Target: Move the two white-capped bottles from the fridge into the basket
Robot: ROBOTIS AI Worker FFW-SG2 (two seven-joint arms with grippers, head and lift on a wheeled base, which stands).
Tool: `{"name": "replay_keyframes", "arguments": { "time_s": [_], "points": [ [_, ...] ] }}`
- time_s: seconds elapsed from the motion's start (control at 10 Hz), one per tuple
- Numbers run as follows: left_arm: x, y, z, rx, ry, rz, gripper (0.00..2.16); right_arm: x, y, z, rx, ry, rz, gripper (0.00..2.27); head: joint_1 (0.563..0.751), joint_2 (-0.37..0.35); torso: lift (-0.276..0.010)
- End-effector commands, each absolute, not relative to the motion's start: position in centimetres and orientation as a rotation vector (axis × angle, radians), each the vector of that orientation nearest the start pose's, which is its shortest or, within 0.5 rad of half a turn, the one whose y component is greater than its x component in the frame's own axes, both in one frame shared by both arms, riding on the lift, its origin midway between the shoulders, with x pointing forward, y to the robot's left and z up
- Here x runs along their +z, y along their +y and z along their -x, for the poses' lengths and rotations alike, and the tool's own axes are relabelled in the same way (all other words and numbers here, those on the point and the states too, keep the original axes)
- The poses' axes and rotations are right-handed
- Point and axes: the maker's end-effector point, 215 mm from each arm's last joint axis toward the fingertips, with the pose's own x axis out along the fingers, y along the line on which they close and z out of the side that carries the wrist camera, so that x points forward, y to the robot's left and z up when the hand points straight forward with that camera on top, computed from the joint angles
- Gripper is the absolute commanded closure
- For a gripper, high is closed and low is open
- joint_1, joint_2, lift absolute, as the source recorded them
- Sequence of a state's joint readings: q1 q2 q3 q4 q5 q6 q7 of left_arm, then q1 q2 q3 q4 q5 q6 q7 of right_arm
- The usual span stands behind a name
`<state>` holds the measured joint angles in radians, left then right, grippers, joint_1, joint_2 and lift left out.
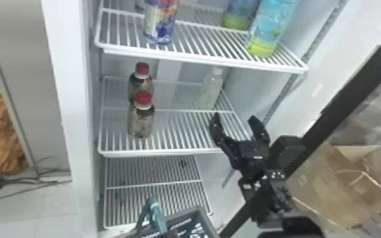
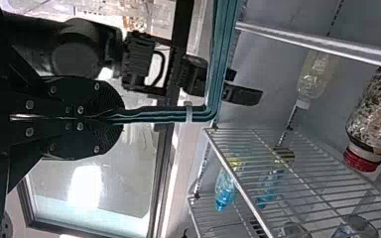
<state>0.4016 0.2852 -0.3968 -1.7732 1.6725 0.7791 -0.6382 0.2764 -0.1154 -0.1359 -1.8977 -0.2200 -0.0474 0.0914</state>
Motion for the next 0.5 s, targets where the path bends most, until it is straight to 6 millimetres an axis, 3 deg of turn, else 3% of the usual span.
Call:
{"name": "replay_keyframes", "arguments": {
  "time_s": [0.0,0.4],
  "points": [
    [-31.8,-5.9,-24.4,-1.165,0.722,1.792,1.12,-28.8,-30.9,-53.1,0.005,-0.125,-0.067,0.02,0.695,-0.35,-0.26],
    [-31.7,-5.9,-24.7,-1.167,0.716,1.79,1.12,-28.9,-31.3,-57.5,0.019,-0.153,-0.082,0.02,0.695,-0.35,-0.26]
  ]
}}
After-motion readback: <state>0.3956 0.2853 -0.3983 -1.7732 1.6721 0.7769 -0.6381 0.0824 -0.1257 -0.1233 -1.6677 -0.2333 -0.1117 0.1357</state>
